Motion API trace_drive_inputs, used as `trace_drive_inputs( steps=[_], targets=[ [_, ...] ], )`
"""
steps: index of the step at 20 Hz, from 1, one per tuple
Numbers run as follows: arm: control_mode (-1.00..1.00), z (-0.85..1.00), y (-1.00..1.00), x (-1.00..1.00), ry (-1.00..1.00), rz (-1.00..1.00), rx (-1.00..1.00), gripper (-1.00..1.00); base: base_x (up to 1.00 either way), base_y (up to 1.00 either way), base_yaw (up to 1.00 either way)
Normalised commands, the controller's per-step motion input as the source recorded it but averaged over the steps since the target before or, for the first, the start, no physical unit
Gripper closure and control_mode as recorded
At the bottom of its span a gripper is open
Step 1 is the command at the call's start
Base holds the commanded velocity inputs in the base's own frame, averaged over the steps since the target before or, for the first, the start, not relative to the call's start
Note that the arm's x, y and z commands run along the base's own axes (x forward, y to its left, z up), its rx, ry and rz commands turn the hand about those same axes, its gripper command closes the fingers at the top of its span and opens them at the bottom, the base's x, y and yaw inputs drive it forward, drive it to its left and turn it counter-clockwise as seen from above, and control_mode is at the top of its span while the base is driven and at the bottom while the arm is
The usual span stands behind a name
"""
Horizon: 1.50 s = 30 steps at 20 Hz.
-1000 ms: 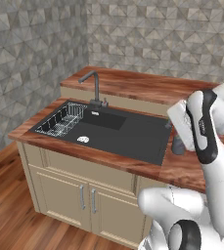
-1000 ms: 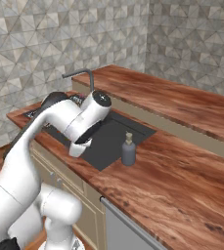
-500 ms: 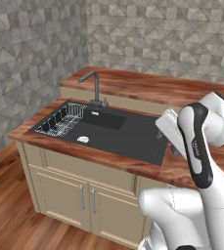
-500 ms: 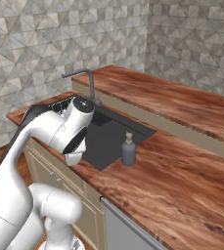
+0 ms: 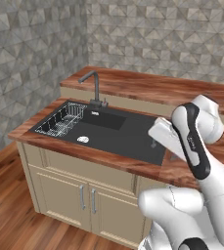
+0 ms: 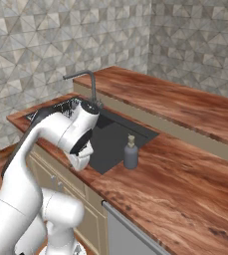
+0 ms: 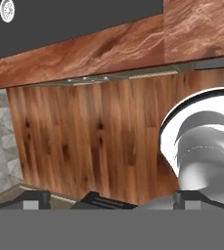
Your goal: Restock the sink supplies by placing the sponge and soap dispenser on the counter and next to the sink. Make sure the soap dispenser is upright.
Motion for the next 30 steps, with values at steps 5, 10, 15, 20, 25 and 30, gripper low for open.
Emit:
trace_drive_inputs(
  steps=[5, 10, 15, 20, 25, 30],
  targets=[
    [1.0, -0.05, 0.04, 0.0, 0.0, 0.0, -0.01, -1.0, -0.4, 0.0, -0.04],
    [1.0, 0.0, 0.0, 0.0, 0.0, 0.0, 0.0, -1.0, -0.99, 0.0, -0.21],
    [1.0, 0.0, 0.0, 0.0, 0.0, 0.0, 0.0, -1.0, -0.68, 0.0, -0.51],
    [1.0, 0.0, 0.0, 0.0, 0.0, 0.0, 0.0, -1.0, -0.15, 0.0, -0.78],
    [1.0, 0.0, 0.0, 0.0, 0.0, 0.0, 0.0, -1.0, 0.1, -0.14, -0.8],
    [1.0, 0.0, 0.0, 0.0, 0.0, 0.0, 0.0, -1.0, 0.54, -0.47, -0.64]
  ],
)
